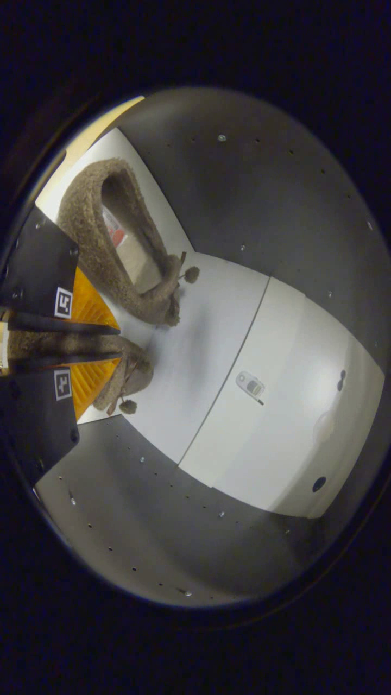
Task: Open the shoe cabinet door, grab the shoes and put them into the shoe cabinet, then close the shoe cabinet door.
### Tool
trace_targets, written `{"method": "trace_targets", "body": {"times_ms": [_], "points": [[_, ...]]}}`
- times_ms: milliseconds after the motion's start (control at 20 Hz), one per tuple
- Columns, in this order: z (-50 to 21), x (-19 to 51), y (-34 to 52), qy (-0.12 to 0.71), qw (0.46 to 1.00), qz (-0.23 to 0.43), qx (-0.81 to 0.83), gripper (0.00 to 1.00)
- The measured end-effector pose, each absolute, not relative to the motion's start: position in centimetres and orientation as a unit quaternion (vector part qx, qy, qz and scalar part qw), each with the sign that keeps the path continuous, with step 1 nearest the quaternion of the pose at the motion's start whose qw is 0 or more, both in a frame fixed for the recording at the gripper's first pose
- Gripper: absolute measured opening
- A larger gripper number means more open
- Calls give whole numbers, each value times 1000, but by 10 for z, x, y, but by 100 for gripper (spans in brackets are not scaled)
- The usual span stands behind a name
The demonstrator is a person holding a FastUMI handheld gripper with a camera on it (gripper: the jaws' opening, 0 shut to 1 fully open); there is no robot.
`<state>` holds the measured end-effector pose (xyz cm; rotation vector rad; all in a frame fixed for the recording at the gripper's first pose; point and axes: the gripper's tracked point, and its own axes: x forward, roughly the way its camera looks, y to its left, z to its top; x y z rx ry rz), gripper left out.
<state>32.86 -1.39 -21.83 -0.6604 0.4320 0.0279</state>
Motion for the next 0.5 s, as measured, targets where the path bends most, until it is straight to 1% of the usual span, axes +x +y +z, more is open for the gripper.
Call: {"method": "trace_targets", "body": {"times_ms": [50, 200, 500], "points": [[-222, 329, -13, 214, 923, 18, -319, 20], [-214, 320, -10, 209, 924, 13, -319, 38], [-191, 291, -8, 190, 935, 7, -298, 54]]}}
